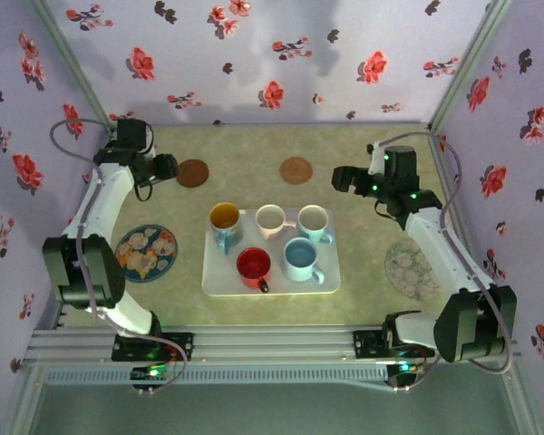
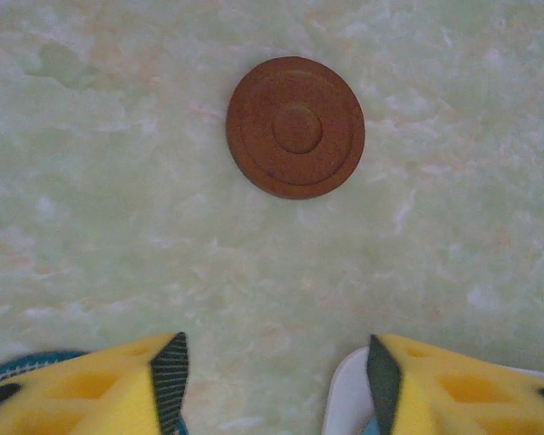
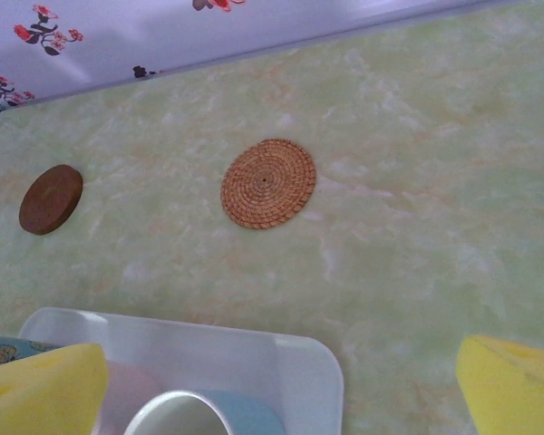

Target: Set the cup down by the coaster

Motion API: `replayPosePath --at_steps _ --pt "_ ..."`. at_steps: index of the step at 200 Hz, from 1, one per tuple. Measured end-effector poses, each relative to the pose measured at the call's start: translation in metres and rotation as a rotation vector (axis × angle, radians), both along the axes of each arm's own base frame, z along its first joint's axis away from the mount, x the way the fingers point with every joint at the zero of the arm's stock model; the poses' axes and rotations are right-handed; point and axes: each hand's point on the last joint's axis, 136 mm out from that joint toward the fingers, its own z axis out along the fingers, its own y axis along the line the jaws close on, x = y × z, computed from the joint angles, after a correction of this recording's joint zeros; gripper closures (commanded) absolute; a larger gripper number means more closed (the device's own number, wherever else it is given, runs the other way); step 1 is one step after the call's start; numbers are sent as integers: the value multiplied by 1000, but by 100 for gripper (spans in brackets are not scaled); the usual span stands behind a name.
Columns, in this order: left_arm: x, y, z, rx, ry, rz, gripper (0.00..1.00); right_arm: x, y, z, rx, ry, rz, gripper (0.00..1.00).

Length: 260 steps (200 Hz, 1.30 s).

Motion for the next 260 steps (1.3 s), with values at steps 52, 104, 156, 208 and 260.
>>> replayPosePath --at_steps 52,104,156,208,260 --pt "26 -9 -28 -5 54 -19 73 10 12 1 23 -43 22 0" --pt "55 -16 -50 -6 80 -35 98 17 19 4 41 -80 33 0" --pt "88 -20 -81 -7 113 -39 100 21 25 -1 46 -76 41 0" --pt "120 -38 -108 0 133 -83 100 25 29 -15 42 -45 50 0" --pt "133 -55 -148 9 189 -115 100 26 34 -25 36 -20 60 0"
